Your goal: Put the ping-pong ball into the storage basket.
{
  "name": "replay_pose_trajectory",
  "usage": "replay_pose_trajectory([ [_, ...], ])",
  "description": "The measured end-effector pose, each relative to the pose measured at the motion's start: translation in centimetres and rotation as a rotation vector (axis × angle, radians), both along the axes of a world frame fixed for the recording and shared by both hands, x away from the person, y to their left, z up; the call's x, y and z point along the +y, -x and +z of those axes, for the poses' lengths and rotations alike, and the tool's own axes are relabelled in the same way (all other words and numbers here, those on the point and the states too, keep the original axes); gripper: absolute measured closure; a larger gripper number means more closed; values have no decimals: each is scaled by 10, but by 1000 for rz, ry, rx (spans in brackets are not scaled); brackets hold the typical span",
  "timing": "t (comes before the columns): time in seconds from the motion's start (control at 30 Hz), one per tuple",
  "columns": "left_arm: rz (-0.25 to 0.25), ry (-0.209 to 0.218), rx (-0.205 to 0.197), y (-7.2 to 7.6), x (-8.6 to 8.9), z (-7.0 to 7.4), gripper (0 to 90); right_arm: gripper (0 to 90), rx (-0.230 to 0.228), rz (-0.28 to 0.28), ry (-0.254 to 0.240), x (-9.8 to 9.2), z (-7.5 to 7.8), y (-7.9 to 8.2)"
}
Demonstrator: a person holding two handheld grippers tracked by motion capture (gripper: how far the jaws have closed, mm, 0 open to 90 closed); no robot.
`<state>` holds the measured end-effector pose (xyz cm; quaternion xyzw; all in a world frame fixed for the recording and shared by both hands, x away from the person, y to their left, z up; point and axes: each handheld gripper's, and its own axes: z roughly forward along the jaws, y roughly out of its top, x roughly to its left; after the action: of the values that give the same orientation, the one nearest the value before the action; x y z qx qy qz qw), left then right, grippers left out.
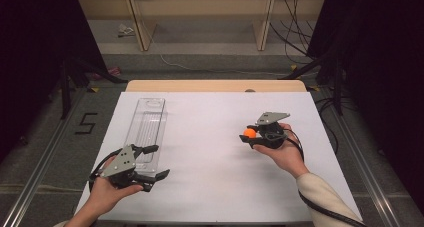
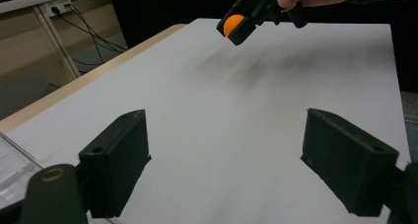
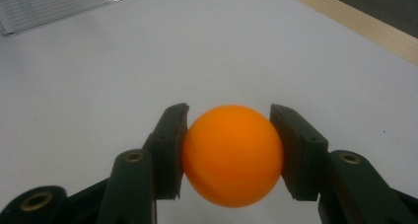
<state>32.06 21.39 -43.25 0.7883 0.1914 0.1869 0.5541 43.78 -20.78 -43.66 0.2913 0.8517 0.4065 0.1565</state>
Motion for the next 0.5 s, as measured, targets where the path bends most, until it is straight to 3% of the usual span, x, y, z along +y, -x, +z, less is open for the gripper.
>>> replay_pose_trajectory([
  [0.5,0,0,0,0,0,0,177,514,-1,14,0,8,0,-3],
])
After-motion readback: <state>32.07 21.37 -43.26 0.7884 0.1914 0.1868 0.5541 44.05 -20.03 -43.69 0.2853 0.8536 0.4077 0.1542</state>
